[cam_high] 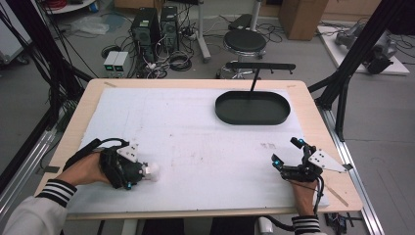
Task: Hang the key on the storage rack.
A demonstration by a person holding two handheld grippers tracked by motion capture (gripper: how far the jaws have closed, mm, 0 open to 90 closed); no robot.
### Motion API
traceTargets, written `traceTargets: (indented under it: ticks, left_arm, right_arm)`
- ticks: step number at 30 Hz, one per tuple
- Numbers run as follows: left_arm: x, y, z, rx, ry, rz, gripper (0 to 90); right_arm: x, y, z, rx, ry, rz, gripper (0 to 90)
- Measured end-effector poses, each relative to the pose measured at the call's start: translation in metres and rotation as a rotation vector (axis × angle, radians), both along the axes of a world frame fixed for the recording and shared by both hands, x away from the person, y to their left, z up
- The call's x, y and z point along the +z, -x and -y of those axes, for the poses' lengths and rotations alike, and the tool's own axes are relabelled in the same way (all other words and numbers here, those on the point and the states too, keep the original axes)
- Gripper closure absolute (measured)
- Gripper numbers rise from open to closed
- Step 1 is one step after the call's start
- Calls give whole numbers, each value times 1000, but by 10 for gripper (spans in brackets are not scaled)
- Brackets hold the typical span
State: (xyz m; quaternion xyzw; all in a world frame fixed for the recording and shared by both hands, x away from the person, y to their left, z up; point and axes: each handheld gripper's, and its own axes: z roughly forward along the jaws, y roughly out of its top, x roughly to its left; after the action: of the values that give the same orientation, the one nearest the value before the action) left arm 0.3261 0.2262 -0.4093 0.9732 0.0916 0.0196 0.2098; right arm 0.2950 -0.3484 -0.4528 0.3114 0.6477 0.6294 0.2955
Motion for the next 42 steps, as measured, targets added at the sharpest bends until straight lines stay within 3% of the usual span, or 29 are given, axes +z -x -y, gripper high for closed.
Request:
traceTargets:
  ticks: [5, 12, 22, 31, 37, 42]
  left_arm:
    - [8, 1, -7, 31, 35, 1, 360]
    - [8, 2, -7, 38, 27, 18, 414]
    - [12, 1, -11, 72, 41, 30, 430]
    - [24, -5, -13, 100, 108, 36, 430]
    - [35, -11, -4, 78, 124, 49, 430]
    - [43, -14, 4, 65, 145, 63, 430]
  right_arm:
    - [0, 0, 0, 0, -1, 1, 6]
    - [0, 0, 0, 0, 0, 1, 6]
    - [0, 0, 1, 4, -5, 0, 6]
    - [1, -3, 0, -3, -2, -26, 6]
    - [4, -7, -2, 9, 32, -56, 6]
    - [11, -10, -4, 34, 25, -80, 5]
